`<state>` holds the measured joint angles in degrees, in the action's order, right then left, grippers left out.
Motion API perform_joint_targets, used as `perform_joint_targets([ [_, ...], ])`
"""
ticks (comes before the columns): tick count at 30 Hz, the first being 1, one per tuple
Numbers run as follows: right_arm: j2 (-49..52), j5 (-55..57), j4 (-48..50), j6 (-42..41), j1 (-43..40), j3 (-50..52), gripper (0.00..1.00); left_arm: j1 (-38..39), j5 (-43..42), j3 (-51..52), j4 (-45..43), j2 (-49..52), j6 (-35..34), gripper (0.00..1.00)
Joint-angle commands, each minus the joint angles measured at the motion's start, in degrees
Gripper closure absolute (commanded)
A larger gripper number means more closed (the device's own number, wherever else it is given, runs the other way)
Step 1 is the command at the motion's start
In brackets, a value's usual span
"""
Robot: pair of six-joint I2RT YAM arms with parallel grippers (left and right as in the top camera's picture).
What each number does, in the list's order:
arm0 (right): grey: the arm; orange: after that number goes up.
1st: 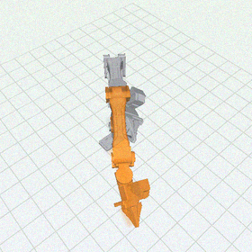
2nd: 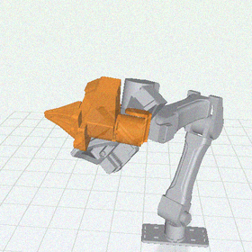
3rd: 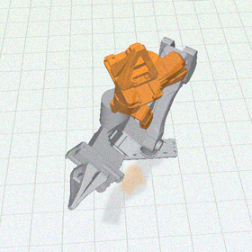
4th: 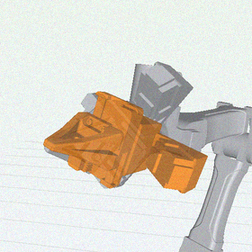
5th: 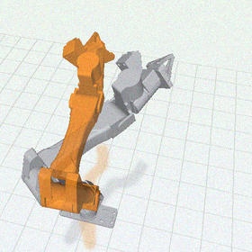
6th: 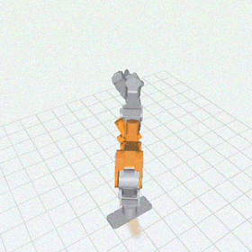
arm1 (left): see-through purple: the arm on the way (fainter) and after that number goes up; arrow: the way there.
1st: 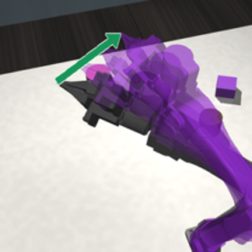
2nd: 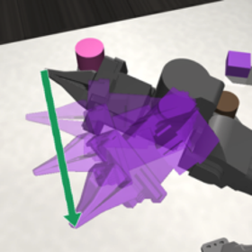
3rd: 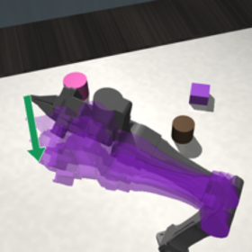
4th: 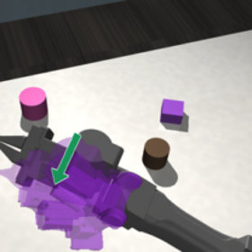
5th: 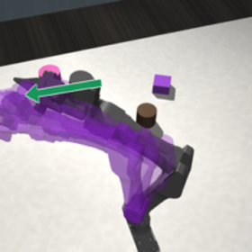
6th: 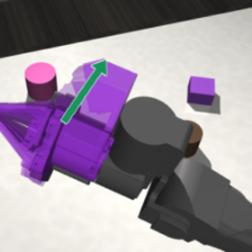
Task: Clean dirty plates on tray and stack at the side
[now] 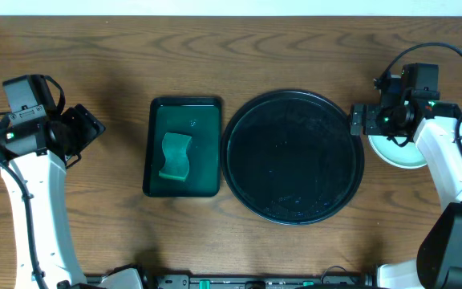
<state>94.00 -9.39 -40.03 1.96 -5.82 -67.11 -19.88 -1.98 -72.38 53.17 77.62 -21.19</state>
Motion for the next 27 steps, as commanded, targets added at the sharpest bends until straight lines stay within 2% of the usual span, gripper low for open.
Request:
perform_joint_targets([
  [1, -2.56, 0.15, -0.07, 0.70, 0.24, -0.15, 0.01, -0.26, 0.55, -0.83, 0.17, -0.35, -0.33, 0.19],
  [9, -11.13, 0.15, -0.07, 0.70, 0.26, -0.15, 0.01, -0.26, 0.55, -0.83, 0.17, -0.35, -0.35, 0.19],
  [27, -40.37, 0.15, -0.09, 0.70, 0.31, -0.15, 0.01, -0.26, 0.55, -0.83, 0.17, -0.35, -0.33, 0.19],
])
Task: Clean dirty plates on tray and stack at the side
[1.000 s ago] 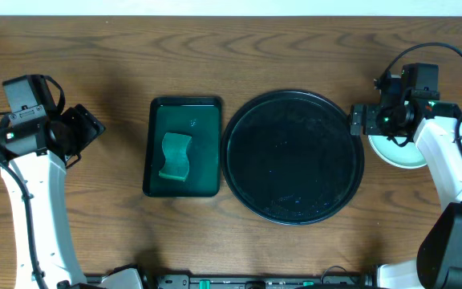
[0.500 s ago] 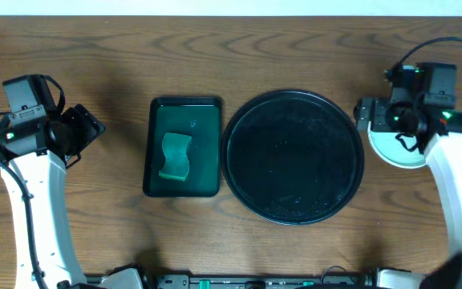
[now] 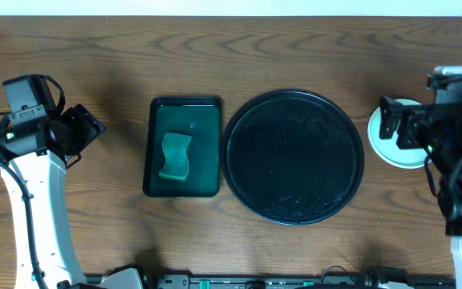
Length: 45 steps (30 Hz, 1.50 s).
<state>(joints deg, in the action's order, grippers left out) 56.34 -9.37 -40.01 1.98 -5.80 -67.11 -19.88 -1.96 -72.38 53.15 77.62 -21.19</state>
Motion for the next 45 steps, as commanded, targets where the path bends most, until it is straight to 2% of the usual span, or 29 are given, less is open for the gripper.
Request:
perform_joint_targets([
  [1, -4.09, 0.13, -0.11, 0.68, 0.28, -0.15, 0.01, -0.26, 0.52, -0.83, 0.20, -0.35, -0.33, 0.19],
  [9, -14.25, 0.20, -0.42, 0.70, 0.28, -0.15, 0.01, -0.26, 0.52, -0.83, 0.20, -0.35, -0.35, 0.19],
  [19, -29.00, 0.31, -7.41, 1.97, 0.28, 0.04, 0.01, -0.26, 0.52, -0.83, 0.20, -0.35, -0.33, 0.19],
  [31, -46.49, 0.07, -9.70, 1.95, 0.92, 4.85, 0.01, -0.26, 0.52, -0.83, 0.20, -0.35, -0.33, 0.19],
  [37, -55.47, -0.20, -7.43, 1.70, 2.14, 11.72, 0.01, -0.26, 0.52, -0.83, 0.20, -0.35, -0.33, 0.19],
  [41, -55.74, -0.35, -5.11, 1.70, 2.49, 14.69, 0.01, -0.26, 0.52, -0.83, 0.20, -0.35, -0.33, 0.19],
  [45, -55.98, -0.13, 1.49, 1.97, 3.58, 18.45, 0.01, -0.26, 0.52, -0.83, 0.20, -0.35, -0.33, 0.19],
])
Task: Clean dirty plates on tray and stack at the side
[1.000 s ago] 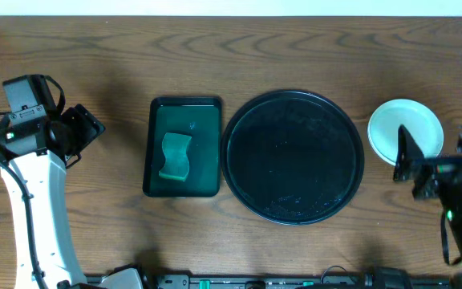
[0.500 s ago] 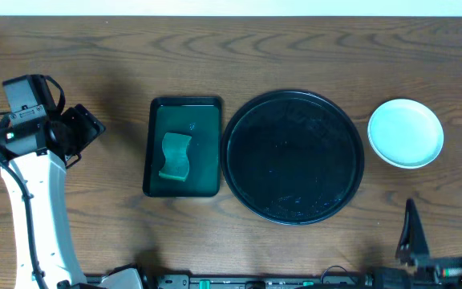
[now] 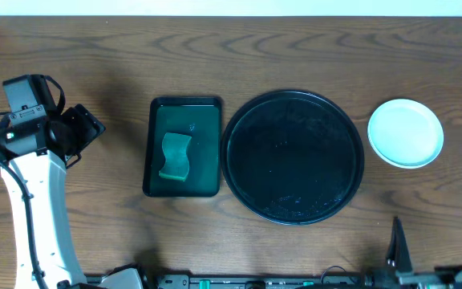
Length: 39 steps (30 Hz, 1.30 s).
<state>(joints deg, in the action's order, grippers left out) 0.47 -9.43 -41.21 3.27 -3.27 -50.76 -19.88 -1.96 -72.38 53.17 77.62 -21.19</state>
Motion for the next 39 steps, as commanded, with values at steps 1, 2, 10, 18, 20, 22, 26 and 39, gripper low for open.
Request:
perform_joint_targets([
  [1, -0.11, -0.02, 5.14, 0.68, 1.40, 3.04, 0.01, -0.26, 0.52, -0.83, 0.17, -0.35, -0.33, 0.19],
  [2, -0.11, -0.02, 7.50, 0.68, 1.68, 3.89, 0.01, -0.26, 0.52, -0.83, 0.17, -0.35, -0.35, 0.19],
  [10, -0.11, 0.63, 32.65, 0.72, 4.11, 11.76, 0.01, -0.26, 0.52, -0.83, 0.17, -0.35, -0.33, 0.19],
  [18, -0.11, 0.61, 46.66, 0.68, 4.11, 19.50, 0.01, -0.26, 0.52, -0.83, 0.17, -0.35, -0.33, 0.19],
  [20, -0.11, 0.59, 48.87, 0.66, 4.11, 21.59, 0.01, -0.26, 0.52, -0.83, 0.17, -0.35, -0.33, 0.19],
  [22, -0.11, 0.35, 50.97, 0.66, 4.11, 23.65, 0.01, -0.26, 0.52, -0.83, 0.17, -0.35, -0.33, 0.19],
  [26, -0.13, 0.13, 54.75, 0.63, 4.11, 27.54, 0.01, -0.26, 0.52, -0.83, 0.17, -0.35, -0.33, 0.19],
  [39, -0.15, 0.22, 66.79, -1.46, 4.11, 37.73, 0.01, -0.26, 0.52, -0.83, 0.17, -0.35, -0.35, 0.19],
])
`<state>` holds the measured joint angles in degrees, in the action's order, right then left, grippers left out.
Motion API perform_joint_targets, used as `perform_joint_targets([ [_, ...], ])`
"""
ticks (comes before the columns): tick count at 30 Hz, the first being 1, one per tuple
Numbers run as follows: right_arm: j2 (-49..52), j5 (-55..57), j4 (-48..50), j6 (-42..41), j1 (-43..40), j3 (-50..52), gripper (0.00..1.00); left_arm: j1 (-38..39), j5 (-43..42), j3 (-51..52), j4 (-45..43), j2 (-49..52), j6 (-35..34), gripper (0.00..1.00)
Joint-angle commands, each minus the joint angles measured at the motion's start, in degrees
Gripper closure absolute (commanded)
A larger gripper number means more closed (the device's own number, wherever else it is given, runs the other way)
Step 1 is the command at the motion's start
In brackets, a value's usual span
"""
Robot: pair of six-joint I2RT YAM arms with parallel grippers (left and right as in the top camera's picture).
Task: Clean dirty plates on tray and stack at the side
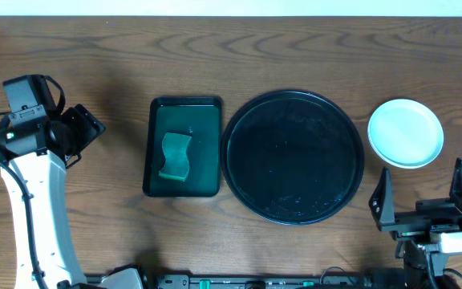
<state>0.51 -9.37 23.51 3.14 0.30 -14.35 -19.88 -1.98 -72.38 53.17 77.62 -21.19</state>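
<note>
A round black tray (293,156) lies in the middle of the table with nothing on it. The white plates (406,132) sit stacked on the wood to its right. My right gripper (421,197) is near the front edge, below the plates, open and empty. My left gripper (85,128) rests at the far left, away from everything; its fingers are foreshortened, so their state is unclear.
A dark green rectangular bin (184,147) stands left of the tray, with a green sponge (176,156) inside it. The wooden table (239,56) stretches bare along the back.
My right gripper, only its fingertips showing at the bottom edge before, now stands further up the table, just below the white plates. Left arm, tray, bin and plates are unchanged.
My right gripper was first over the left rim of the white plates beside the tray. Then it was slightly right, still above them. Then it had withdrawn to the bottom edge, leaving the plates in full view. Now it sits open below them.
</note>
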Motion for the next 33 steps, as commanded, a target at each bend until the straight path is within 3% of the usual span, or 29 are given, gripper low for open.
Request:
perform_joint_targets([
  [1, -0.20, 0.48, 3.10, -1.31, 0.55, 1.84, 0.01, -0.26, 0.55, -0.83, 0.17, -0.35, -0.33, 0.19],
  [8, -0.20, 1.38, 9.97, -1.40, 0.57, 7.02, 0.01, -0.26, 0.55, -0.83, 0.17, -0.35, -0.33, 0.19],
  [18, -0.20, 1.38, 11.87, -2.27, 0.57, 14.08, 0.01, -0.26, 0.55, -0.83, 0.17, -0.35, -0.33, 0.19],
  [25, -0.22, 1.40, 2.10, -2.25, 0.57, 14.08, 0.01, -0.26, 0.55, -0.83, 0.17, -0.35, -0.35, 0.19],
  [33, -0.22, 4.22, -20.90, -2.23, 0.57, 14.08, 0.01, -0.26, 0.55, -0.83, 0.17, -0.35, -0.33, 0.19],
])
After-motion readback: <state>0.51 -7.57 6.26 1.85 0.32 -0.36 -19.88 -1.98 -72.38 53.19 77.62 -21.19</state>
